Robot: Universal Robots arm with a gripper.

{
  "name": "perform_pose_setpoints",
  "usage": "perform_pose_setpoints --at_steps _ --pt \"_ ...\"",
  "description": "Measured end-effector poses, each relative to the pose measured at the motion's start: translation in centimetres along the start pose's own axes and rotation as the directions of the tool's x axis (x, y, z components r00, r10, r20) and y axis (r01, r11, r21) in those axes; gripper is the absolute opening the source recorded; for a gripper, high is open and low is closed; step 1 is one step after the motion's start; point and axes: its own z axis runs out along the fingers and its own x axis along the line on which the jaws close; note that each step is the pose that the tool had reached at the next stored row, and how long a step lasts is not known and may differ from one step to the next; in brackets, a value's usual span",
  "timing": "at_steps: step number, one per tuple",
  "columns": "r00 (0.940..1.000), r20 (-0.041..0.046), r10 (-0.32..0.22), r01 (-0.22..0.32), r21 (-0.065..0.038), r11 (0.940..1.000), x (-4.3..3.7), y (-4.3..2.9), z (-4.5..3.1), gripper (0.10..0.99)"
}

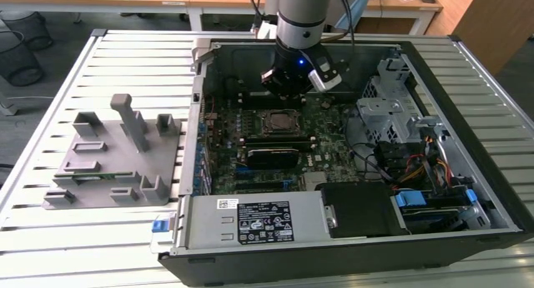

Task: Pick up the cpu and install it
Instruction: 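Install the second cpu locking lever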

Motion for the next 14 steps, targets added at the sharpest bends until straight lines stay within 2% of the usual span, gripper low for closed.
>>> perform_pose_setpoints --at_steps 14 --pt "1.0 0.0 0.0 0.0 0.0 1.0 0.02 -0.68 -0.06 0.106"
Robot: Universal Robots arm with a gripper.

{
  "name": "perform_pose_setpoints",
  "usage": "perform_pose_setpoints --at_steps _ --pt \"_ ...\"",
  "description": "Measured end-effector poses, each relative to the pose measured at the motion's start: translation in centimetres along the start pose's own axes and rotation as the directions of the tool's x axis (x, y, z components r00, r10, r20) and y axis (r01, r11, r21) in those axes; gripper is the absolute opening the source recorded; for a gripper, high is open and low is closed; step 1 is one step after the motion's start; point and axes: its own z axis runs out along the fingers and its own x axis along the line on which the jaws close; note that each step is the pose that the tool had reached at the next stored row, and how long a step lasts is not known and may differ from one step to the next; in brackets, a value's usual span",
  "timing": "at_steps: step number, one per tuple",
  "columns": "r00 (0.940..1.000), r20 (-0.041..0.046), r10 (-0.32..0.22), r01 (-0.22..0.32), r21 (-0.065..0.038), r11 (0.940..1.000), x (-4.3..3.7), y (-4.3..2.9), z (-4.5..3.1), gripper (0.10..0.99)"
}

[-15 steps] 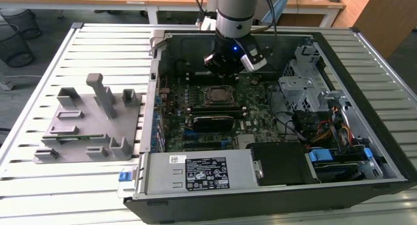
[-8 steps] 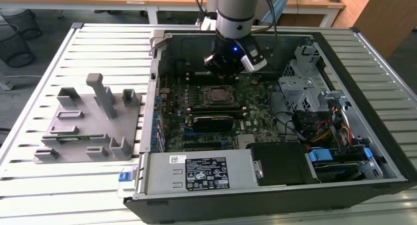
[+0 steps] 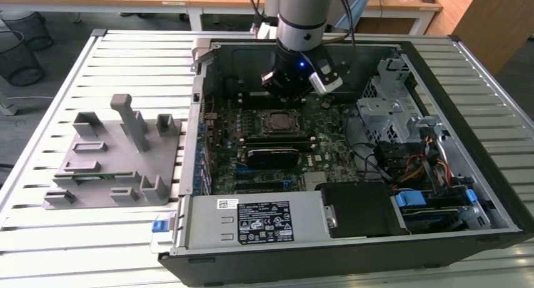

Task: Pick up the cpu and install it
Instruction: 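Install the second cpu locking lever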

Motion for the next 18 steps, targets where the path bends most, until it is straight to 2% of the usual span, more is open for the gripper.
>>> perform_pose_setpoints --at_steps 4,9,11,18 --pt "1.0 0.0 0.0 0.0 0.0 1.0 0.0 -0.14 -0.17 0.106" --pt "1.0 0.0 0.0 0.0 -0.001 1.0 -0.01 -0.09 -1.2 0.106" --pt "1.0 0.0001 0.0 0.0 -0.001 1.0 -0.02 -0.15 -1.27 0.106" --pt "1.0 0.0 0.0 0.0 -0.001 1.0 0.07 -1.06 -1.37 0.106"
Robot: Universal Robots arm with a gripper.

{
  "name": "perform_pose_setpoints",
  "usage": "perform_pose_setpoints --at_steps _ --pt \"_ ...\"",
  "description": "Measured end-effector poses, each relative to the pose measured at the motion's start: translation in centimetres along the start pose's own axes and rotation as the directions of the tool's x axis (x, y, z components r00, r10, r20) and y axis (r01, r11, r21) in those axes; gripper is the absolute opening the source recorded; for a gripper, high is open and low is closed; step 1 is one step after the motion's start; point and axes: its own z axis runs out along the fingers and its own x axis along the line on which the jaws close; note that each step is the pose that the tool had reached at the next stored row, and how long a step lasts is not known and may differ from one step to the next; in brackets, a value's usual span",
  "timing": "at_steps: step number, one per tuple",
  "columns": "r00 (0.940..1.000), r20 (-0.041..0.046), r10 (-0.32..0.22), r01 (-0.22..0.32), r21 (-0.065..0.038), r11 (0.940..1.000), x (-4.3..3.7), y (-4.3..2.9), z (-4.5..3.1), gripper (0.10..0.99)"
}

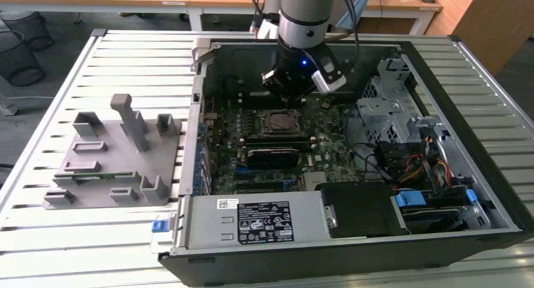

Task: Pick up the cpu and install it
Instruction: 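Install the second cpu locking lever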

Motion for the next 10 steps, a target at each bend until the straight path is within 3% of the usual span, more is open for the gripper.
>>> perform_pose_setpoints --at_steps 7,10 --pt "1.0 0.0 0.0 0.0 0.0 1.0 0.05 -0.52 -0.06 0.106" --pt "1.0 -0.0015 0.0 0.0 0.0 1.0 0.03 -0.47 -0.69 0.106"
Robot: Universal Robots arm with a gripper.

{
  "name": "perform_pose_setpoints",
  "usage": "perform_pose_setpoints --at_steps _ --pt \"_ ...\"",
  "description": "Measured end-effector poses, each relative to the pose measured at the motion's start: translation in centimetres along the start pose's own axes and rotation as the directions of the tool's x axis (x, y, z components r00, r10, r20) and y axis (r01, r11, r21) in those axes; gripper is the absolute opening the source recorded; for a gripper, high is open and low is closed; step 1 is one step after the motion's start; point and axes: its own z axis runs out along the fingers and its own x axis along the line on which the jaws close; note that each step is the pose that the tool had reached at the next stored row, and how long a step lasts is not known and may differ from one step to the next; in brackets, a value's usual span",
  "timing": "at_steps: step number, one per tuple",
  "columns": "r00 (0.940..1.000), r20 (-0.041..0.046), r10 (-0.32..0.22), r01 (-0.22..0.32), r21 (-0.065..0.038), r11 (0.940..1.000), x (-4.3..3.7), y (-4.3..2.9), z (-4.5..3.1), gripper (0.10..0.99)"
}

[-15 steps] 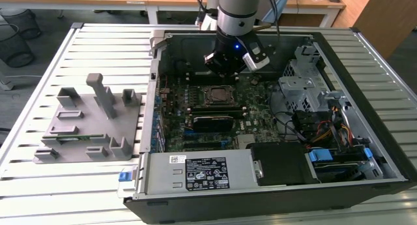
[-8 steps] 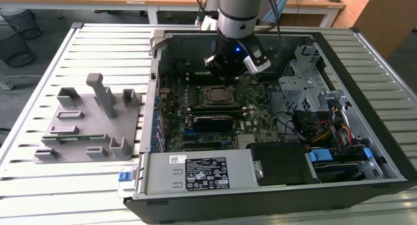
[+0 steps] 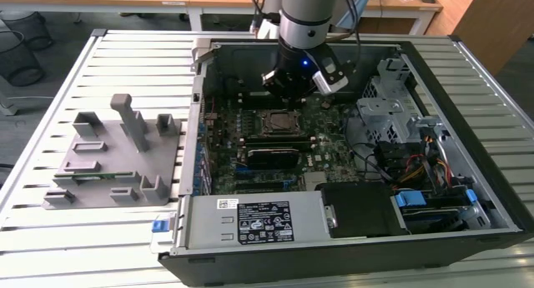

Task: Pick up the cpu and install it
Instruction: 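Install the second cpu locking lever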

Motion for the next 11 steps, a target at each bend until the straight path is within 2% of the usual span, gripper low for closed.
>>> perform_pose_setpoints --at_steps 3,5,8,11 --pt "1.0 -0.0039 0.0 0.0 0.0 1.0 -0.02 0.1 -1.12 0.106" --pt "0.9999 -0.0131 0.001 -0.001 -0.001 1.0 -0.07 0.13 -1.54 0.106" --pt "0.9996 -0.029 0.003 -0.003 -0.002 1.0 -0.16 -0.09 -1.58 0.106" --pt "0.9995 -0.0301 0.003 -0.003 -0.003 1.0 -0.12 -0.62 -1.63 0.106"
